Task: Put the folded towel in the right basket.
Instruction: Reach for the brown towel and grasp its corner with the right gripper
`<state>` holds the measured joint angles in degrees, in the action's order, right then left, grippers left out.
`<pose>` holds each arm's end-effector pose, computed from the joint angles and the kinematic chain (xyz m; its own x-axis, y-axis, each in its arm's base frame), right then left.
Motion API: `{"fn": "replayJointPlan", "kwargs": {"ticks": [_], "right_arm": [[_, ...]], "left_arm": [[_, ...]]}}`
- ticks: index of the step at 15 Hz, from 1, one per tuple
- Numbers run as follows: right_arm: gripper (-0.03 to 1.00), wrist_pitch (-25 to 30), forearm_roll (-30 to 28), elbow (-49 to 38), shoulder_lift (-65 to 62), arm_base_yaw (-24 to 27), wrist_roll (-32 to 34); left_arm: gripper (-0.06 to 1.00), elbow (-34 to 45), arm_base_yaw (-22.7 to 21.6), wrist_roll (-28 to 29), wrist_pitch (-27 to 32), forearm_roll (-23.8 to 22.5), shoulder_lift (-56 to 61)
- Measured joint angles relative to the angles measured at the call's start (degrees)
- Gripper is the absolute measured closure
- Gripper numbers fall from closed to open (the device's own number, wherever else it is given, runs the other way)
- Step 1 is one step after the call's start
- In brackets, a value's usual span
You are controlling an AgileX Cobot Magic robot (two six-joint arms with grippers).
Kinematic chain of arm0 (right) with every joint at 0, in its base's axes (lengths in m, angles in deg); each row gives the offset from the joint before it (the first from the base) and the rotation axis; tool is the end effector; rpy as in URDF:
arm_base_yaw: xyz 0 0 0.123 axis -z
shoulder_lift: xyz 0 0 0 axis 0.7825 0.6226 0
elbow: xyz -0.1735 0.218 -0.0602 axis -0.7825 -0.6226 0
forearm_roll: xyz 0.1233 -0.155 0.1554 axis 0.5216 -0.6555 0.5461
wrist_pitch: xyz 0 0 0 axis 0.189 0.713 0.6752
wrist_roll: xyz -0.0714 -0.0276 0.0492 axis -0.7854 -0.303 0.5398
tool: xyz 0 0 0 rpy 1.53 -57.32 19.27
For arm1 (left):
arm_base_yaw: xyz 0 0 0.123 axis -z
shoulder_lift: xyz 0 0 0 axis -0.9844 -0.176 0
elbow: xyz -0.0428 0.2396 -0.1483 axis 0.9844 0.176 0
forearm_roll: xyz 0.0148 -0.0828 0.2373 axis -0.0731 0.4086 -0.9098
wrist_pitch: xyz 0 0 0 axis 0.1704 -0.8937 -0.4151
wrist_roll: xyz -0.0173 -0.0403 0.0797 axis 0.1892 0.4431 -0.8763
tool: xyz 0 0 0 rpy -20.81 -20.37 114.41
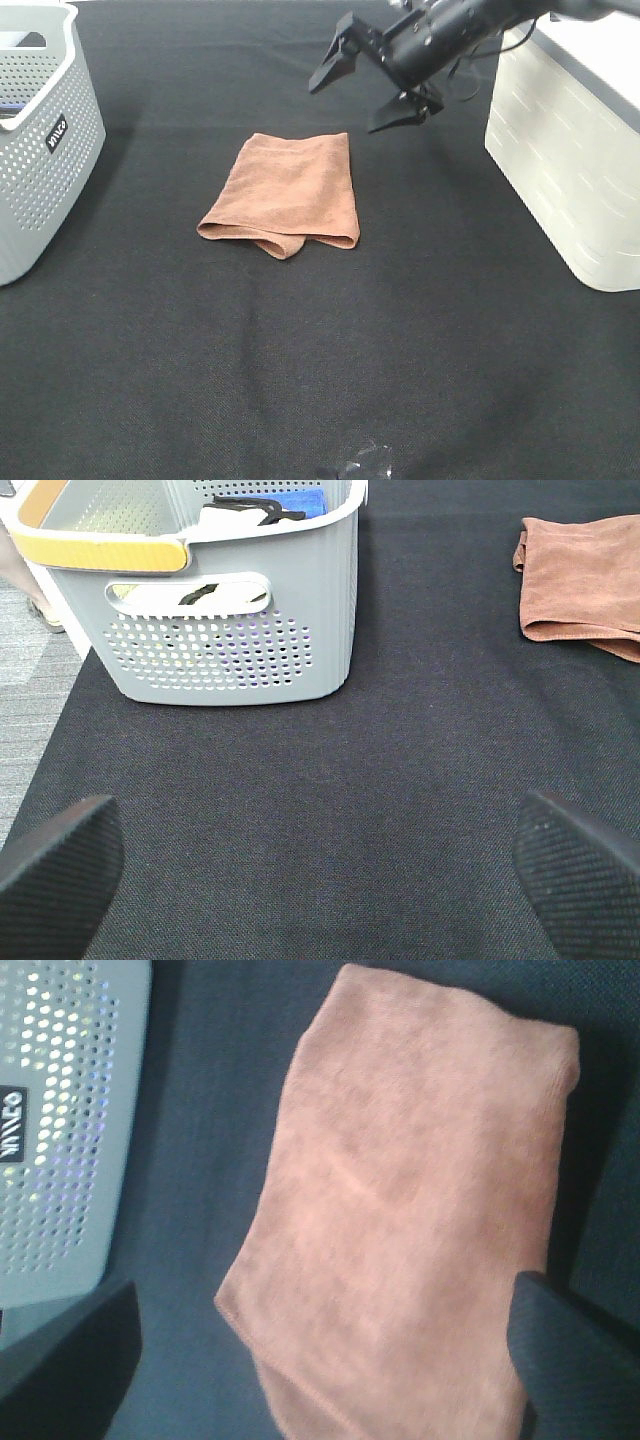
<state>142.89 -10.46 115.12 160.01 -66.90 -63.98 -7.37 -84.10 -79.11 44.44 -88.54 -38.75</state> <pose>0.4944 0.1909 0.1804 -0.9398 -0.0393 -0.3394 -0.2534 0.7467 0.6151 -0.0052 -0.0015 0.2790 -0.4337 0.0014 -0.9010 -0.0476 0.9986 0.0245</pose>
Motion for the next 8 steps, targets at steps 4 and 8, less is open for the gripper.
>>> {"fn": "replayJointPlan", "kwargs": {"ticks": [4, 8], "right_arm": [[0.01, -0.7, -0.8, 5.3, 7.6, 0.0, 0.9], [0.01, -3.2, -4.7, 7.4, 10.9, 0.0, 4.4]], "left_arm": [[-0.05, 0.0, 0.0, 0.0, 0.0, 0.0, 0.0], [-0.05, 0.0, 0.0, 0.0, 0.0, 0.0, 0.0]]}}
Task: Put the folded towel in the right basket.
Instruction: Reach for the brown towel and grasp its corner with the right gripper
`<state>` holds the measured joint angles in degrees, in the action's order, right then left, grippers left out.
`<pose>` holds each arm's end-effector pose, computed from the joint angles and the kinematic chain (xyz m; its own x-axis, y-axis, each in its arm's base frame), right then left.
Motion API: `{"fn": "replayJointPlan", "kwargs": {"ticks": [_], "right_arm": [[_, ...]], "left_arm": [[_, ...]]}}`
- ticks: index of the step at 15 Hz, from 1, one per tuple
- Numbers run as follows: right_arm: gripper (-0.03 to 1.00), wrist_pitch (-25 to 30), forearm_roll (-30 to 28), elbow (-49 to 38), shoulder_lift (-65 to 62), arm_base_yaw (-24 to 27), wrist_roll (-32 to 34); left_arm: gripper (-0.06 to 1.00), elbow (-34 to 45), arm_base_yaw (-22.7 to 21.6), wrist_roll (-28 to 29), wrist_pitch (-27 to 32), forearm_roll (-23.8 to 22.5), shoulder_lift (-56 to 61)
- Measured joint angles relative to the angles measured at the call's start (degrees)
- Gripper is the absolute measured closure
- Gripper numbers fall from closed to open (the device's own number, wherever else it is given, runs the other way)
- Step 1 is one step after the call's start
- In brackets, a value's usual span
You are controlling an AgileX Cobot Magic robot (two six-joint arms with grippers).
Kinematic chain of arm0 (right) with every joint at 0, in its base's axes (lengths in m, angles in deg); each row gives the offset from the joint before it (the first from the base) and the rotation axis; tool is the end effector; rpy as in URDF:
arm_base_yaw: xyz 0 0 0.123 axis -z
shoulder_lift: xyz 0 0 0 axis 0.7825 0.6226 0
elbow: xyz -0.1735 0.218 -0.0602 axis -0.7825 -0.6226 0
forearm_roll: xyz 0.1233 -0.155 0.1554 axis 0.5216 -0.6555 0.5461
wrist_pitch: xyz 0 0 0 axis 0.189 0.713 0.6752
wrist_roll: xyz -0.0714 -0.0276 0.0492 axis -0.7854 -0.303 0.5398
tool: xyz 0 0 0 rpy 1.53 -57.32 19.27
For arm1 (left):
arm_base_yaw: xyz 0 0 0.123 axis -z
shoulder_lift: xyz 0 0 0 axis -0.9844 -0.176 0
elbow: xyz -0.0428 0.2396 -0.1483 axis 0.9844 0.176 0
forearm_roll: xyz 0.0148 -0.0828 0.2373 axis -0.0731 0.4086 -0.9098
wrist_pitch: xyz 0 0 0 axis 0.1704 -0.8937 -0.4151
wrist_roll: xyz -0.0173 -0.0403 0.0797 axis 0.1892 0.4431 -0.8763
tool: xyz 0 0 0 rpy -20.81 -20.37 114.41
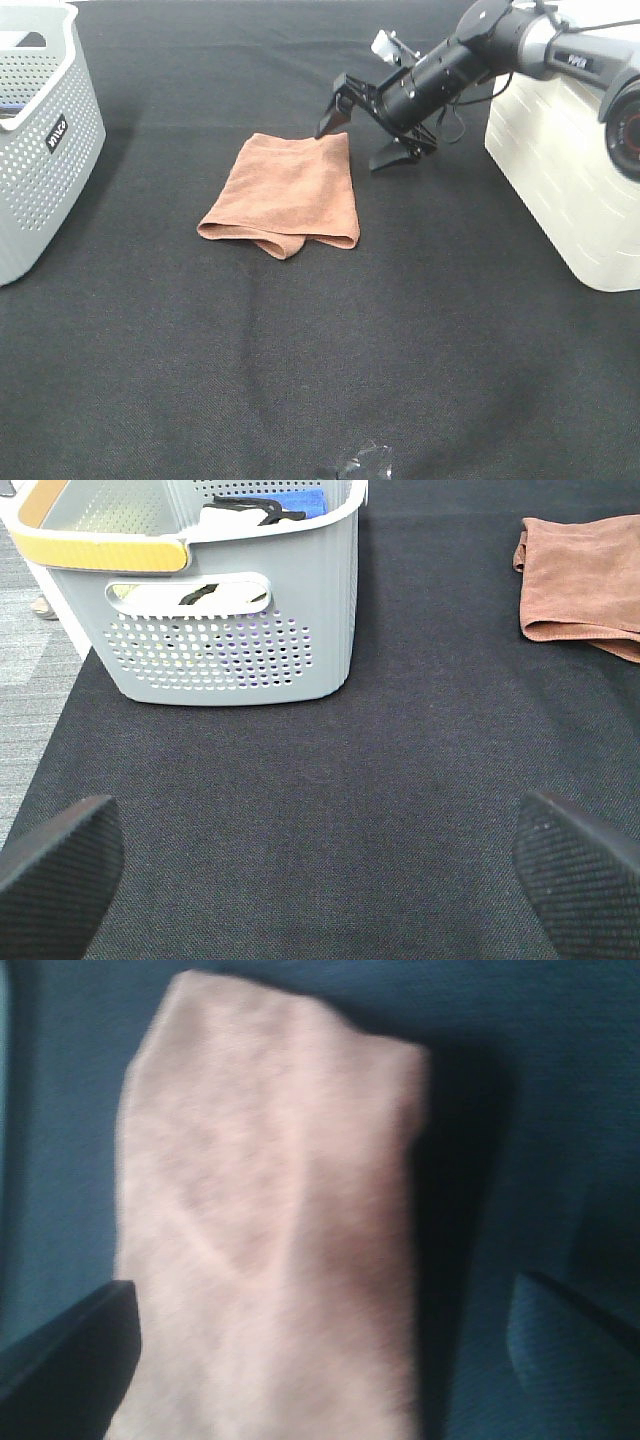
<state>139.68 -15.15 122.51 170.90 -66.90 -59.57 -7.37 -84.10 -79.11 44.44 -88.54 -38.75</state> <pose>0.5169 0.1904 0.1118 -0.9547 0.0075 -0.2974 -0.1708 0.8047 0.5685 -0.0052 -0.0015 0.2790 -0.4337 0.0014 -0.9010 -0.0476 0.9986 0.0245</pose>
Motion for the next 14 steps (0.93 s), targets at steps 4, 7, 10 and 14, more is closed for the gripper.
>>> {"fn": "replayJointPlan", "kwargs": {"ticks": [4, 7, 10, 14], "right_arm": [[0.02, -0.9, 0.1, 0.3, 2.3, 0.1, 0.8], [0.02, -1.3, 1.5, 0.6, 2.8, 0.1, 0.8], [0.04, -3.3, 5.0, 0.6, 3.8, 0.0, 0.7], [0.08, -8.6, 13.2, 1.3, 6.4, -2.8, -2.2]], "left_arm": [[-0.05, 0.0, 0.0, 0.0, 0.0, 0.0, 0.0], [-0.05, 0.0, 0.0, 0.0, 0.0, 0.0, 0.0], [-0.05, 0.0, 0.0, 0.0, 0.0, 0.0, 0.0], [-0.05, 0.0, 0.0, 0.0, 0.0, 0.0, 0.0]]}}
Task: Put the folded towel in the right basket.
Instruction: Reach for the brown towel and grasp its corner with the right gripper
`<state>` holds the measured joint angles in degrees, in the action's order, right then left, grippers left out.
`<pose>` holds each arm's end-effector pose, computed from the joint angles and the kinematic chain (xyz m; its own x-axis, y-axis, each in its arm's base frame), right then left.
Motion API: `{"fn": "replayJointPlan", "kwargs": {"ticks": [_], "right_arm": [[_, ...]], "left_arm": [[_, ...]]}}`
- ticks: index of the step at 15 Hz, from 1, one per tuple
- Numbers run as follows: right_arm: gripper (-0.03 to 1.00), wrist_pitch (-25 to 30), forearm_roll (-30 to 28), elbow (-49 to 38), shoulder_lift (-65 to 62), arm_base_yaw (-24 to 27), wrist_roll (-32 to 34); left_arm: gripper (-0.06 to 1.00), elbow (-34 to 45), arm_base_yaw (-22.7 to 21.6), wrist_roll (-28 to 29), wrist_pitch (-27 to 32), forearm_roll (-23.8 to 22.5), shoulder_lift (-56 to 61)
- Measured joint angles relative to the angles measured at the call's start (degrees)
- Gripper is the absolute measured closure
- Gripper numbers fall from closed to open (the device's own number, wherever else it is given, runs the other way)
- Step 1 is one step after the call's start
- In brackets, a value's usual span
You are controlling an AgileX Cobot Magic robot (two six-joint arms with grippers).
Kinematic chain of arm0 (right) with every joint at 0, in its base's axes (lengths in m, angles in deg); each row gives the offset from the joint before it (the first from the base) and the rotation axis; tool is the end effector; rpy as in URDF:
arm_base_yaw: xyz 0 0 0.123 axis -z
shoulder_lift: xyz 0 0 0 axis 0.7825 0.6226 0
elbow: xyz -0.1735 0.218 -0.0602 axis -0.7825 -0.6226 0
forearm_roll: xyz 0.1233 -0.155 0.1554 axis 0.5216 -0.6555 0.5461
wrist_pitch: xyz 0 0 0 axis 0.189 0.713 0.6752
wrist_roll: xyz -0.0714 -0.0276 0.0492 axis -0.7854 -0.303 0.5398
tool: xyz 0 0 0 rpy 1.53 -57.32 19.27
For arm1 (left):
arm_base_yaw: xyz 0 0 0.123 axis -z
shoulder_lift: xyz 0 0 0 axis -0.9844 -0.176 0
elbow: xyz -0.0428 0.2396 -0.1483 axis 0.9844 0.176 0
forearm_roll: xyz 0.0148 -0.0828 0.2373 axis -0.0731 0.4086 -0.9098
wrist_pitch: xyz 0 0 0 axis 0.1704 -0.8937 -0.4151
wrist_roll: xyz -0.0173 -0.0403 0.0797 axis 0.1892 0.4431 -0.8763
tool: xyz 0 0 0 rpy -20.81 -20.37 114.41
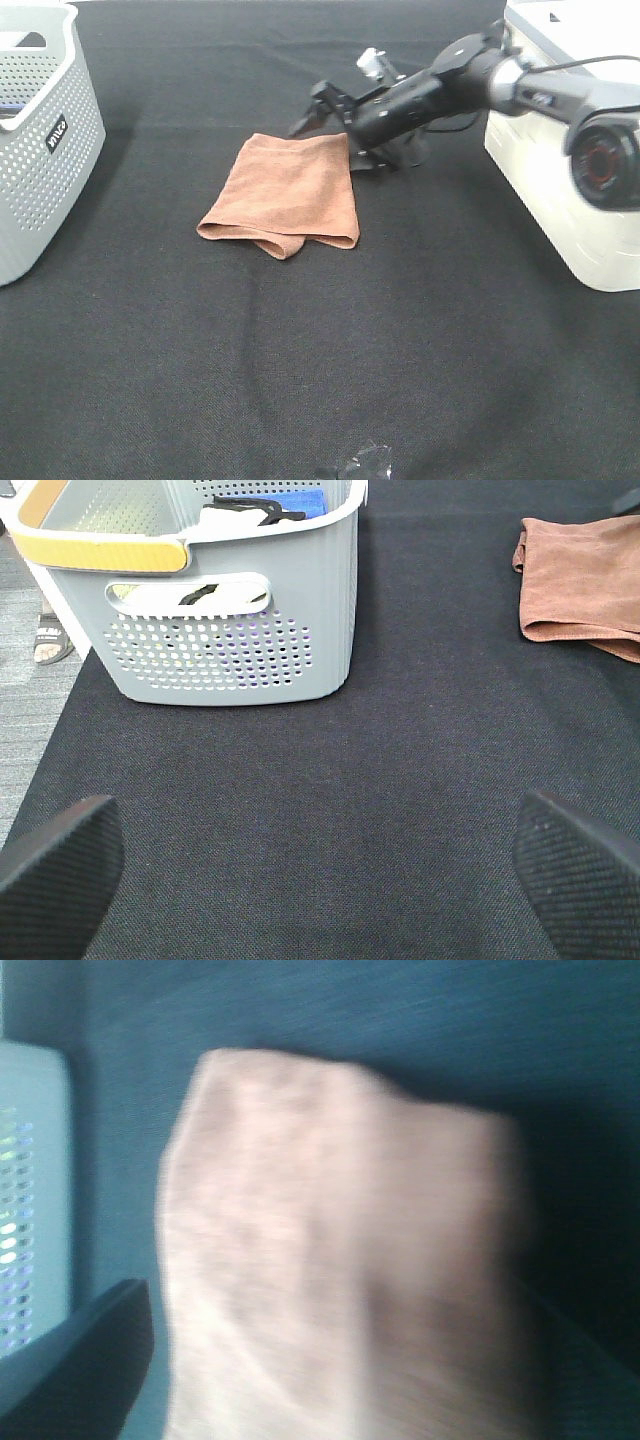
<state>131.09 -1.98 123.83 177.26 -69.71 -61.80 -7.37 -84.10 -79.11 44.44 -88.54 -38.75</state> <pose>0.5192 0.2249 0.0700 -0.9505 0.1475 -0.2736 -0.0920 0.7073 0.7009 -0.0052 -0.0015 0.2790 -0.4337 0.0014 -0.9010 -0.0476 0.9986 0.0245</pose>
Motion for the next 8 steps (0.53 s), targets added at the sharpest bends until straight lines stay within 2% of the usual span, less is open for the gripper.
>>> {"fn": "replayJointPlan", "kwargs": {"ticks": [2, 4, 5, 7, 8], "right_arm": [[0.14, -1.7, 1.8, 0.1, 0.7, -3.0, -2.3], [0.26, -2.2, 1.8, 0.1, 0.9, -3.7, -3.0], [0.37, -2.2, 1.5, 0.1, 1.1, -3.7, -3.0], [0.67, -2.0, 0.3, -0.3, 1.2, -3.8, -3.2], [0.67, -2.0, 0.3, -0.3, 1.2, -3.8, -3.2]], "left_arm": [[-0.05, 0.0, 0.0, 0.0, 0.0, 0.0, 0.0], [-0.05, 0.0, 0.0, 0.0, 0.0, 0.0, 0.0], [-0.05, 0.0, 0.0, 0.0, 0.0, 0.0, 0.0], [-0.05, 0.0, 0.0, 0.0, 0.0, 0.0, 0.0], [-0.05, 0.0, 0.0, 0.0, 0.0, 0.0, 0.0]]}}
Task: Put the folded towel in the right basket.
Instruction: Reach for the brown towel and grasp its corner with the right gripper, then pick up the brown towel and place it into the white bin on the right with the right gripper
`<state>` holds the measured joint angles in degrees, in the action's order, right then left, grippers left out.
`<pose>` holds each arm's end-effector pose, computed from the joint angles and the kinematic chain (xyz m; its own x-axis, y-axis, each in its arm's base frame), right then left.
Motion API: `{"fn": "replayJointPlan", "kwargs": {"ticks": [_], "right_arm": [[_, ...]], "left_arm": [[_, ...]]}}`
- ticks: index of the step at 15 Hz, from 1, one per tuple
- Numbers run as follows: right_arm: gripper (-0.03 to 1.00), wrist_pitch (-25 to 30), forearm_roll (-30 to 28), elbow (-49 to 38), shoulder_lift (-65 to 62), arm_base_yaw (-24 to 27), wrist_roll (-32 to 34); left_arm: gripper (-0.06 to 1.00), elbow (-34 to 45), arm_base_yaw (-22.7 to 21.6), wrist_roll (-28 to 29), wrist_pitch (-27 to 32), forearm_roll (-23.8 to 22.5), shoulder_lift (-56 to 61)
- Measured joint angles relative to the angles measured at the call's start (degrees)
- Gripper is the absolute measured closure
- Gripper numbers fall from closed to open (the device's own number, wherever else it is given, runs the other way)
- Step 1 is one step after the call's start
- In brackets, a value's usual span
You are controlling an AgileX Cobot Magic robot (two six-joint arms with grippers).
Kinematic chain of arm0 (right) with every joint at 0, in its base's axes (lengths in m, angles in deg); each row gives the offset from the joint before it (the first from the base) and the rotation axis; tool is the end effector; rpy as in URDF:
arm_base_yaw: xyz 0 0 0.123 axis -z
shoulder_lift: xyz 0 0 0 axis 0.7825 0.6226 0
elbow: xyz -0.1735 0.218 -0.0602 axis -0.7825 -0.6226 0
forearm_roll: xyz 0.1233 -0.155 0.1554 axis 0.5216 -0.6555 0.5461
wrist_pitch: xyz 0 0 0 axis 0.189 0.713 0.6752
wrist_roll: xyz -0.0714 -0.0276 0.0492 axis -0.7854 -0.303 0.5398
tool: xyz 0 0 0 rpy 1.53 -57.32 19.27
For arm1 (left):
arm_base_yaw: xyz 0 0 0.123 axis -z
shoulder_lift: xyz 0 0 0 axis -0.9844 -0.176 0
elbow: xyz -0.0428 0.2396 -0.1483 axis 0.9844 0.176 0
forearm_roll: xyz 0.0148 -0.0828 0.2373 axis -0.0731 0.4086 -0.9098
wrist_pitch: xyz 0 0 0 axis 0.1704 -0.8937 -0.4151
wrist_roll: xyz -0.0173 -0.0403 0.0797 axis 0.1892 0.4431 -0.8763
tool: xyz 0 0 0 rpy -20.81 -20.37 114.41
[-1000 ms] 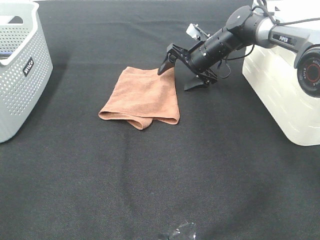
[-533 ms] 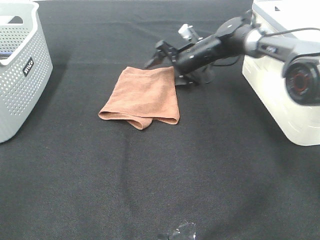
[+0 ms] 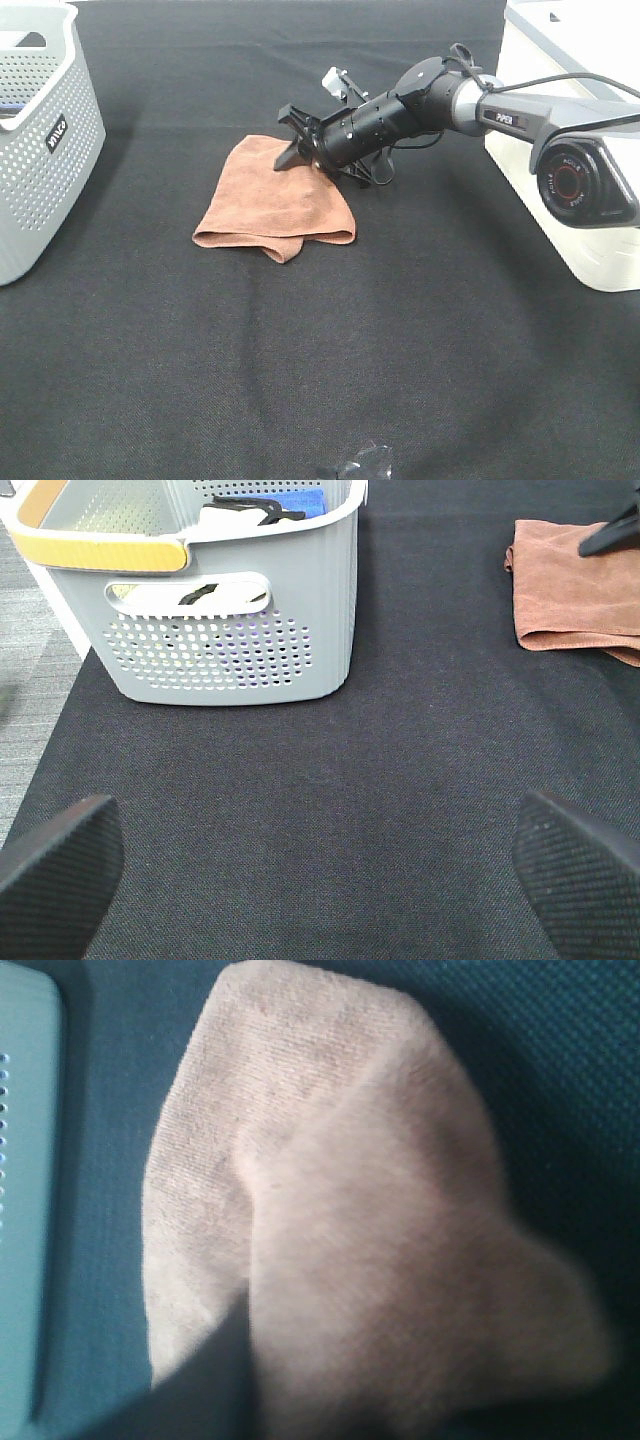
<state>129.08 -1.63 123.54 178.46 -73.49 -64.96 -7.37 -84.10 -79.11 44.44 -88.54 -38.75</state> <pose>0.5046 0.2575 0.0576 -0.9482 0.0706 -0.3098 -0.1696 0.7121 0.6813 -0.0052 -0.0015 0.2790 -0.4337 0.0014 -0.9010 -0.0476 0.9986 0.0245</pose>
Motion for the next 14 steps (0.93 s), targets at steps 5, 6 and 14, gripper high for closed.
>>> {"fn": "replayJointPlan", "kwargs": {"ticks": [5, 6, 14], "right_arm": [[0.85, 6.6, -2.8, -0.5, -7.8, -0.2, -4.8], [0.85, 10.2, -5.3, -0.5, -11.5, -0.2, -4.3], [0.85, 20.8, -16.1, -0.6, -35.1, 5.6, -1.7]], "left_arm": [[-0.05, 0.0, 0.0, 0.0, 0.0, 0.0, 0.0], [-0.05, 0.0, 0.0, 0.0, 0.0, 0.0, 0.0], [-0.05, 0.0, 0.0, 0.0, 0.0, 0.0, 0.0]]}}
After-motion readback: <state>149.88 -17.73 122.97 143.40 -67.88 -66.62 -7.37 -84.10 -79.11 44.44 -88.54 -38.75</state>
